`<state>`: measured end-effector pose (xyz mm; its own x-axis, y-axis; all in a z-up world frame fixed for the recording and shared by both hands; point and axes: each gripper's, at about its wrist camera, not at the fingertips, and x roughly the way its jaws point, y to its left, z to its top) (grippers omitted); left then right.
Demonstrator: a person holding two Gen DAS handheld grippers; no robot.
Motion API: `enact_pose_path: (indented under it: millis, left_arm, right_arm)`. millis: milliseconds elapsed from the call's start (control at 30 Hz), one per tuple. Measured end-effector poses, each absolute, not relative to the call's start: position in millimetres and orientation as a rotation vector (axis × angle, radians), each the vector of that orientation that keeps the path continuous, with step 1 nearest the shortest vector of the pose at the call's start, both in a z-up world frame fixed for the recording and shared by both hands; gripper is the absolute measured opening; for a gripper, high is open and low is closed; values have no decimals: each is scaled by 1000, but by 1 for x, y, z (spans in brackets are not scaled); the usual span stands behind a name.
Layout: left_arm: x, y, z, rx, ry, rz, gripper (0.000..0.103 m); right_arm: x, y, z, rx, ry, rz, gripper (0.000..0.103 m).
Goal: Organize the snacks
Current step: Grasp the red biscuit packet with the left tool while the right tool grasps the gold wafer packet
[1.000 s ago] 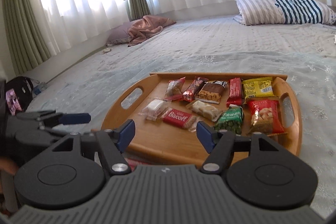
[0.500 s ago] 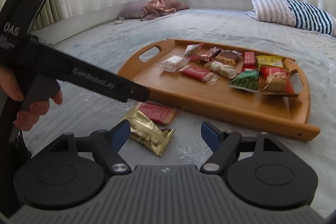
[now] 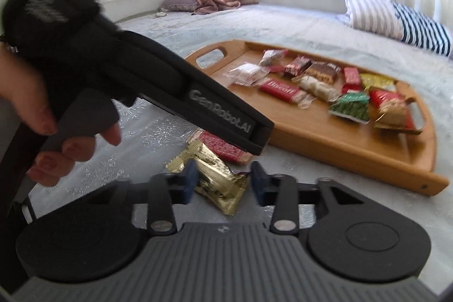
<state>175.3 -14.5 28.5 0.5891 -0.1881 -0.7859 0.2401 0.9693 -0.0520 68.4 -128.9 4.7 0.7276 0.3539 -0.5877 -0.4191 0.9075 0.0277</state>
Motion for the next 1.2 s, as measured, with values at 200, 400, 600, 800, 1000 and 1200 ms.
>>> enact_pose_path:
  millis: [200,400,600,800,1000,1200]
  left_arm:
    - [176,-22,23,66,923,-270,88]
    - [172,-33,18,72,908,-298,76]
    - [156,-48,16,131,838,-328,70]
    - [124,-61,22,269,755,-387,69]
    - [112,-62,26,302,712,-391,75]
    - [113,-67,19,329,694,-403,83]
  right_arm:
    - [49,-153,7,-148,616,351,36]
    - [36,-185,11,-151,615,219,36]
    - [33,-204,13,-99,616,231,58]
    - [35,-205,10,-173,591,264,69]
    - [44,-194,4,-226,598,300,70]
    - [43,-192,2,-209,597,287,39]
